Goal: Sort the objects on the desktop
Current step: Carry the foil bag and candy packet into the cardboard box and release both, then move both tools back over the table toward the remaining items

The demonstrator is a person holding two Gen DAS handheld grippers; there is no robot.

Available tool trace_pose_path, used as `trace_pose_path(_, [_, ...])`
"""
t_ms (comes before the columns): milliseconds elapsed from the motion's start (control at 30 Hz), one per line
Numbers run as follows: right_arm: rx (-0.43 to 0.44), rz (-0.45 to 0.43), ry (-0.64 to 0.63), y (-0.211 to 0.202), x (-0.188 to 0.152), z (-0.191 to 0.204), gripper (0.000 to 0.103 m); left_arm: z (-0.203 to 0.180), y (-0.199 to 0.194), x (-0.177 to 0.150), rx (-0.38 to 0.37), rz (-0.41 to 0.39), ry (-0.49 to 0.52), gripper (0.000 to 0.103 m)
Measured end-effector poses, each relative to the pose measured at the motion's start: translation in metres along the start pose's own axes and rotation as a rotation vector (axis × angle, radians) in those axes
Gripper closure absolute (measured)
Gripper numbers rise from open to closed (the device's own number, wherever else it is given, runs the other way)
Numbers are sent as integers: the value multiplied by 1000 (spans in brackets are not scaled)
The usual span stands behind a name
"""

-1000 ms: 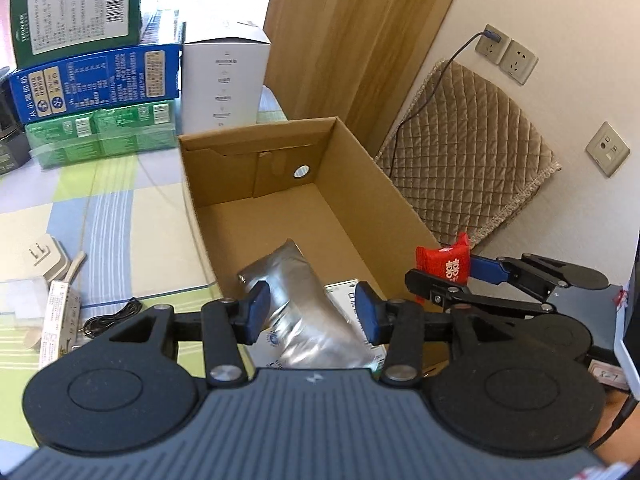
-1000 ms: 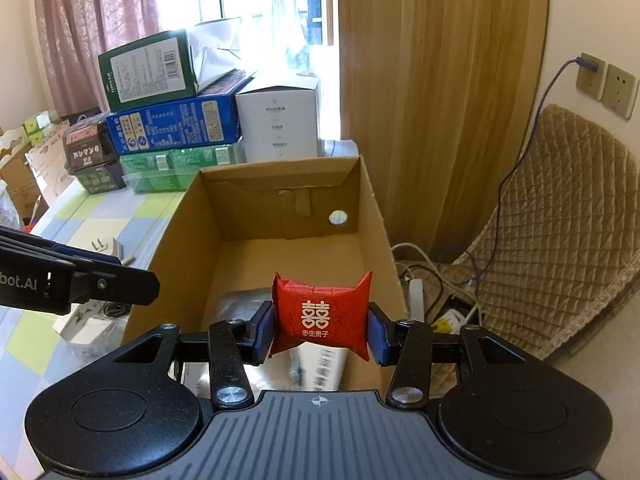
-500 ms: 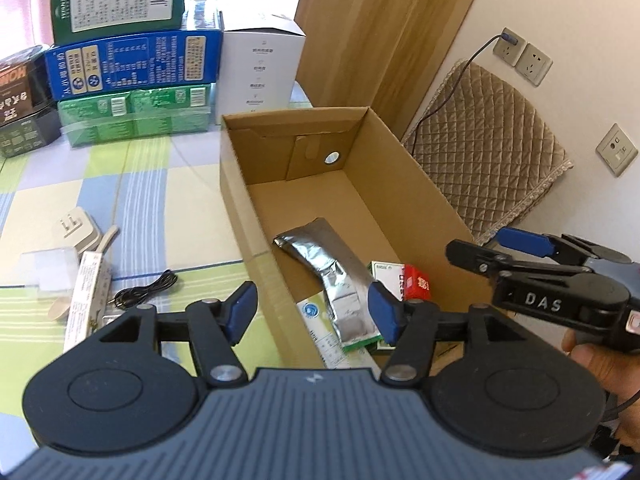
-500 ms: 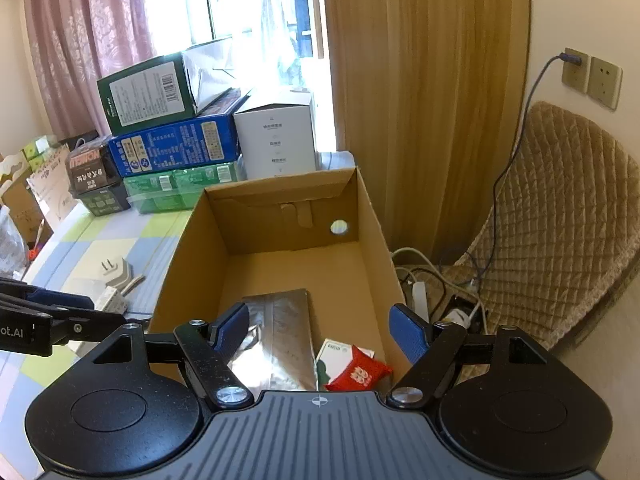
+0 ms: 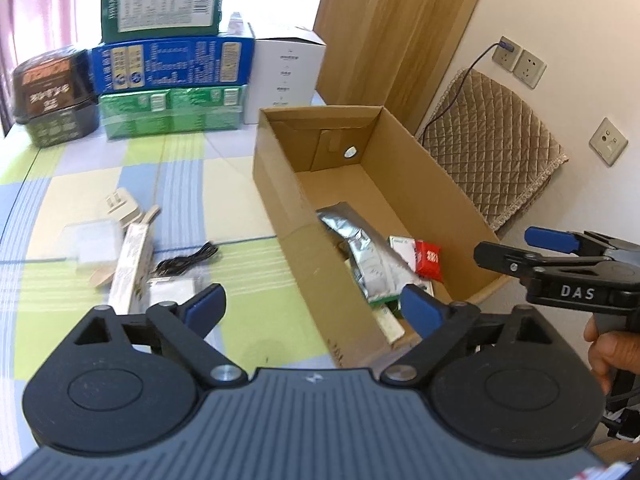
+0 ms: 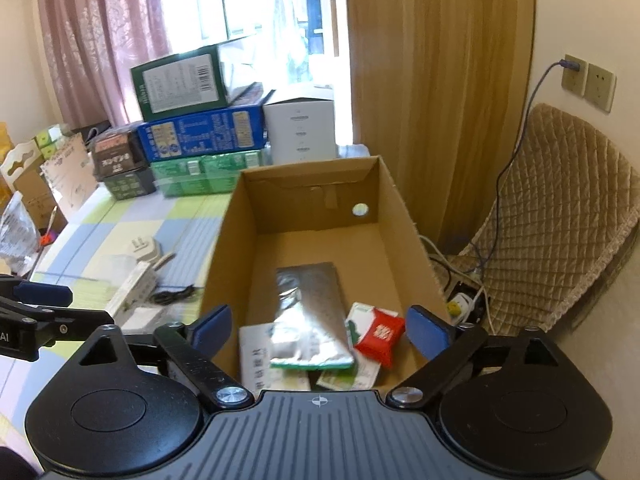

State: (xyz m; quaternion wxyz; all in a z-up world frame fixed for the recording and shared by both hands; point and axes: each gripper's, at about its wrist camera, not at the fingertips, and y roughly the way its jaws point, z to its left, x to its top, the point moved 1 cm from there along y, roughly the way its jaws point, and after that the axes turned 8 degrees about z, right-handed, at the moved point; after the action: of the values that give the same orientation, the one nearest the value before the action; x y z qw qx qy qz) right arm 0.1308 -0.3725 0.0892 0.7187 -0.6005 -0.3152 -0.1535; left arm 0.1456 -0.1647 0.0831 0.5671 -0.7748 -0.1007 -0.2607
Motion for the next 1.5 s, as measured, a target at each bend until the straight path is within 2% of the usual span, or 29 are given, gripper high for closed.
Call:
trace_pose_path(133, [5,5,-23,-8,-7,21,2,11,-15,-17,13,-10,-5,6])
trace_pose_path(233, [11,5,-39,-14,-11,37,2,21,-26,-30,21,-18,-9,2])
trace_pose_path(400, [51,-6,-43,-25,-21,64,2,39,-46,-55,60,-45,-7,2])
trace_pose_path(600, [121,-6,-59,-24,-34,103,2,81,-68,-90,147,-80,-58,2])
trace_pose_path(800, [182,30,-84,-8,-50,141,2,132,-85,-116,214,-91,-109,2])
trace_pose_path(1100, [200,75,-99,21,-70,166,2,172,-89,-131,235,-58,-125,2])
trace_pose_path(1233, [187,68,-102,31,-72,174,2,178,-79,-131,247,-41,-117,2])
trace_pose_path(1500, [187,57,-112,68,-72,187,2,188,-50,-118,223,-35,-128,6])
